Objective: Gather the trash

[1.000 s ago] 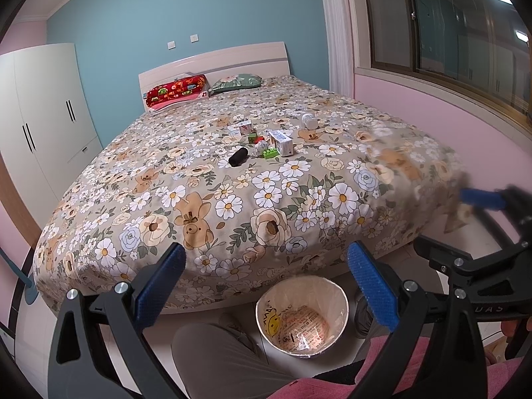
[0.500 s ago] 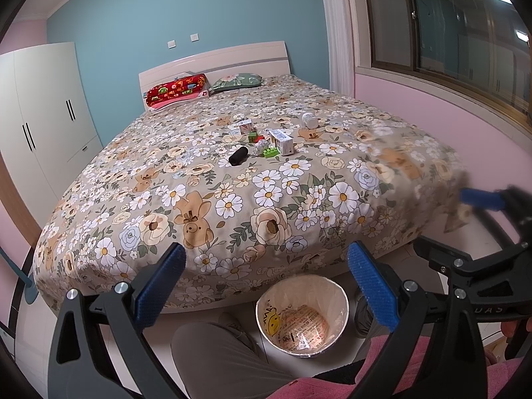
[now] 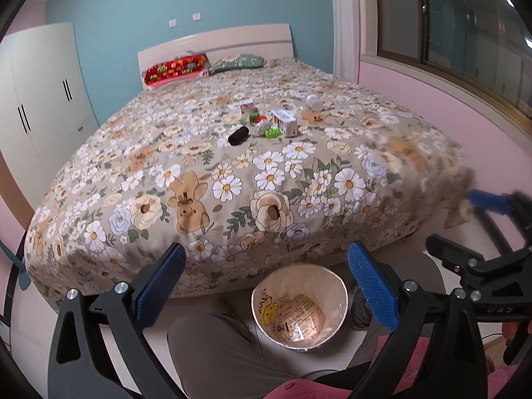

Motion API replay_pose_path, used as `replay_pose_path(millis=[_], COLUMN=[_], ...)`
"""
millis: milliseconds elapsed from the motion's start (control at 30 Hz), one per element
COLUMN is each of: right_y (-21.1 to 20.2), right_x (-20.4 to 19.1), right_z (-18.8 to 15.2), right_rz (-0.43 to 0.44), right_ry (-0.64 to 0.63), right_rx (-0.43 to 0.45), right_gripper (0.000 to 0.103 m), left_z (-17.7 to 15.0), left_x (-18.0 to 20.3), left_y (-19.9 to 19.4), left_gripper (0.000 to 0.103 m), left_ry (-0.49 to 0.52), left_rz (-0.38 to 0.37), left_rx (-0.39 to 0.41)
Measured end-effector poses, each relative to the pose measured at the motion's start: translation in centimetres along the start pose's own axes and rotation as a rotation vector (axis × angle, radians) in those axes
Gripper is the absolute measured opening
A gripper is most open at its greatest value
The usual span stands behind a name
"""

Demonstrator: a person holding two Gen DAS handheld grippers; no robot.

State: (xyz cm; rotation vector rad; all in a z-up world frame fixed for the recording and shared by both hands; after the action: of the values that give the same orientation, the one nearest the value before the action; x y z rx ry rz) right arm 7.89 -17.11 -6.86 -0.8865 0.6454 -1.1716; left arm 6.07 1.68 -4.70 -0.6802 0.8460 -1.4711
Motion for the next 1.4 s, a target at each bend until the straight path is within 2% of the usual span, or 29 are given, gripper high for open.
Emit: replay_pose_path(millis=[333, 733, 1200, 1400], right_y=[1.4, 4.4, 11.9, 15.2], right_x=[1.6, 5.4, 9.9, 12.0], right_z=[4.3, 13.7, 24.2, 27.7], right_rz=[-0.032, -0.076, -0.159, -0.183], right_ry=[0.009, 0.039, 0.066, 0.095], right_rx=[0.017, 0.061, 0.074, 0.080], right_gripper=[0.096, 0.096, 0.096, 0.096], left_z=[4.5, 12.3, 21.0, 23.8], left_x=[-1.6, -3.1, -5.5, -6.3], left_y=[2.2, 7.5, 16.1, 19.8], left_gripper=[0.099, 0.099, 0.099, 0.099], left_ry=[-0.025, -0.005, -0.039, -0.050], left_rz=[0.008, 0.037, 0.045, 0.011], left_rx=[-0.001, -0.032, -0.076, -0.095])
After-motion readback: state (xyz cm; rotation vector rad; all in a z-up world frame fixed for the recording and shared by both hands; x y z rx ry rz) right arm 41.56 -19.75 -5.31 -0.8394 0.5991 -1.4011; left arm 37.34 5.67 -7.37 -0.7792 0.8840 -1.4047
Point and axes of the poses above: each gripper's, at about its wrist camera, not at the fingertips, and y roughly the way its jaws point, x to its right, z to its top, the point moved 4 cm from there along y, roughly the way its jaws point, and after that the axes turned 14 degrees about -x, right-handed, at the moved point
